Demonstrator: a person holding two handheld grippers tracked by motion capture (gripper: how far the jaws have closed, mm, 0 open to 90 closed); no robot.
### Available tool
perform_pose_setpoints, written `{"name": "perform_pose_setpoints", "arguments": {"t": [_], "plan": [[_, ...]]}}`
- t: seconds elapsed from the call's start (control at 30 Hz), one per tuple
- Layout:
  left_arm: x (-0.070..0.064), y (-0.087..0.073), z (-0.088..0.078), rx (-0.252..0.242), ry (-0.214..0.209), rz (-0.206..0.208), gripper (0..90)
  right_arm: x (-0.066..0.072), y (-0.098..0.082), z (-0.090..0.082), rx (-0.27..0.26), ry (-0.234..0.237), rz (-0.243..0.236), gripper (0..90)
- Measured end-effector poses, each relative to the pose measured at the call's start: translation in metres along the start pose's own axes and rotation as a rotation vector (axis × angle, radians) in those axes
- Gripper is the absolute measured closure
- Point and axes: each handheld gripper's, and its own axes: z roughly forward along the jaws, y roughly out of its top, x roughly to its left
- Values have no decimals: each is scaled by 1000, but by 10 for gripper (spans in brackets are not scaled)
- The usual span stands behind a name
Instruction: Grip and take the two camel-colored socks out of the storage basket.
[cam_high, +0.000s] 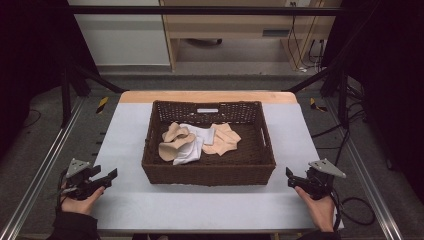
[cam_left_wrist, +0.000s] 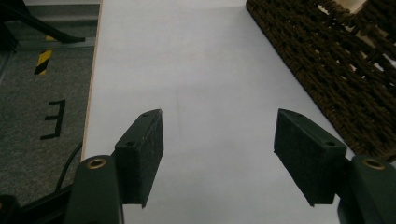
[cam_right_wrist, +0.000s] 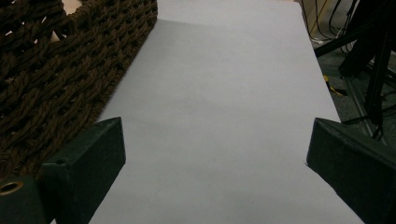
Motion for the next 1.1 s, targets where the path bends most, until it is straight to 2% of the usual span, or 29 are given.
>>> {"name": "perform_pose_setpoints", "arguments": {"t": [0.27,0.43,0.53,0.8,1.1], "plan": [[-9,6,-4,-21,7,30,329,1,0,1,-1,5,-2,48],[-12,13,-9,-50,-3,15,328,2,1,1,-2,6,-5,48],[-18,20,-12,-72,-29,0,327,2,0,1,2,4,-8,48],[-30,34,-14,-102,-58,16,328,3,0,2,8,11,-11,45],[-38,51,-16,-141,-71,16,329,3,0,3,10,7,-11,46]]}}
